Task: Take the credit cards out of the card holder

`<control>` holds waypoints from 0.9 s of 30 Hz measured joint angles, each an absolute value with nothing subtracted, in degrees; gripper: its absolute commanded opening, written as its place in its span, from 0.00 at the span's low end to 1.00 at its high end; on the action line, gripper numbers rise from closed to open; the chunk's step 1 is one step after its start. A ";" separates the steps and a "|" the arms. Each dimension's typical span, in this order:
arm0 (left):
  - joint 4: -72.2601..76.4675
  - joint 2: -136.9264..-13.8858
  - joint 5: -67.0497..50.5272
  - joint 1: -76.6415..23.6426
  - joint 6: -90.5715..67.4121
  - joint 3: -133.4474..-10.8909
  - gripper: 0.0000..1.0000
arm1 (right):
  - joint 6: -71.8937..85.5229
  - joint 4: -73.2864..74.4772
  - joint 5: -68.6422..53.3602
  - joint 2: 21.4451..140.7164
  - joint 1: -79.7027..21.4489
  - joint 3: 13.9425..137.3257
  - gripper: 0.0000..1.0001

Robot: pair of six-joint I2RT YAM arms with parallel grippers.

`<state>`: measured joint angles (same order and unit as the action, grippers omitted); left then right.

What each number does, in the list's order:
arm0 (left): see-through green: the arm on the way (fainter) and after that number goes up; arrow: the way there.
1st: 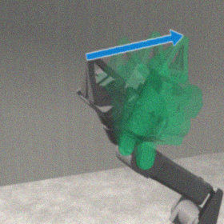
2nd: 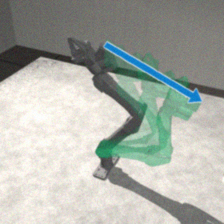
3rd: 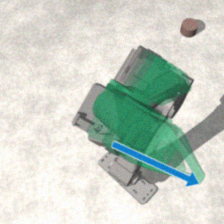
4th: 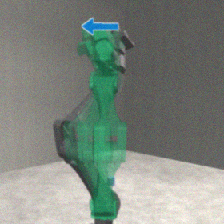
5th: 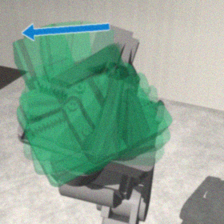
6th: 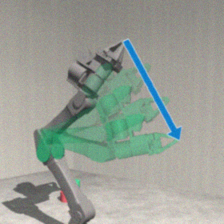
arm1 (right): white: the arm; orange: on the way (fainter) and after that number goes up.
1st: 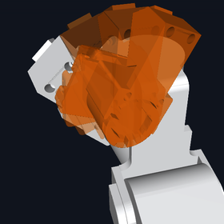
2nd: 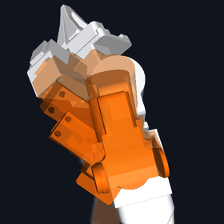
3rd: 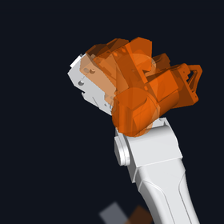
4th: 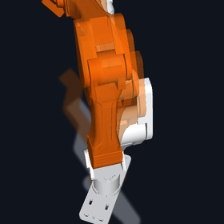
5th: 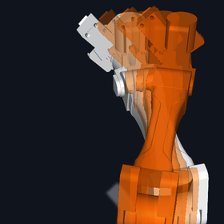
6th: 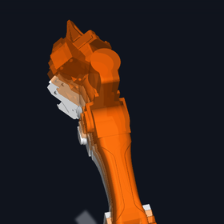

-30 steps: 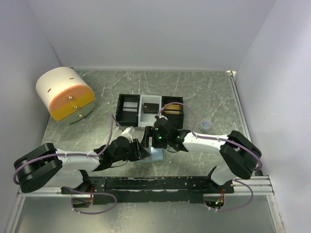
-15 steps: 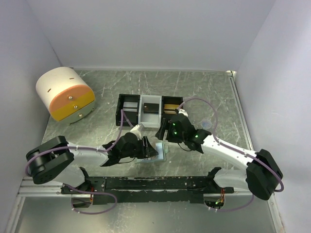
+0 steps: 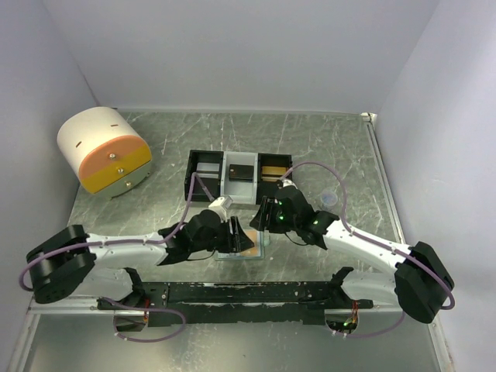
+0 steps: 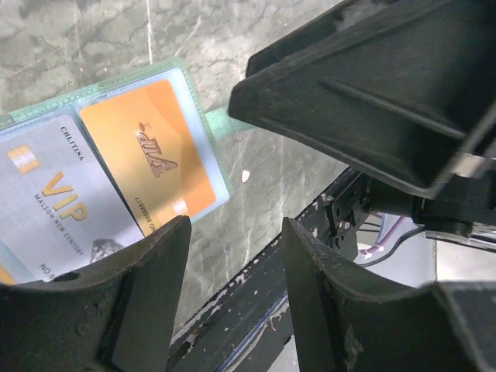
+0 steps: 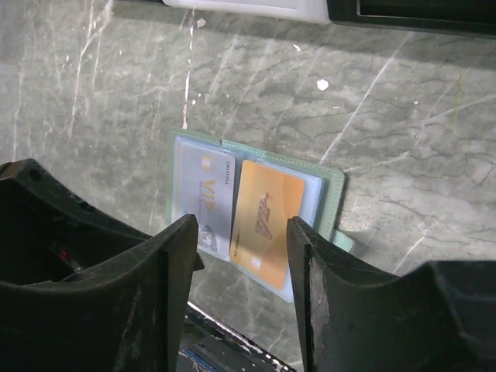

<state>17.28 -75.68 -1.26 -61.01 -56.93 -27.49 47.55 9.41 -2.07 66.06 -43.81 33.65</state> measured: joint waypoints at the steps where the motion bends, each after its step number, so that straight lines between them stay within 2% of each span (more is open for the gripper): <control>1: 16.27 -74.35 -0.60 -61.25 -56.93 -27.44 0.61 | 47.46 9.17 -2.44 66.06 -43.81 33.63 0.47; 4: 13.54 -70.32 1.65 -61.56 -57.08 -27.38 0.60 | 47.31 7.62 -4.32 66.22 -43.81 33.36 0.42; 7: 10.02 -67.44 4.38 -61.56 -57.49 -27.35 0.65 | 47.31 5.85 -6.09 67.11 -43.81 32.71 0.37; 13: 6.11 -65.45 7.44 -61.56 -57.84 -26.81 0.68 | 47.33 2.74 -9.87 70.70 -43.81 29.89 0.35; 27: 9.08 -77.87 5.04 -61.56 -56.97 -30.06 0.64 | 48.51 -1.63 -9.69 74.11 -43.81 24.88 0.31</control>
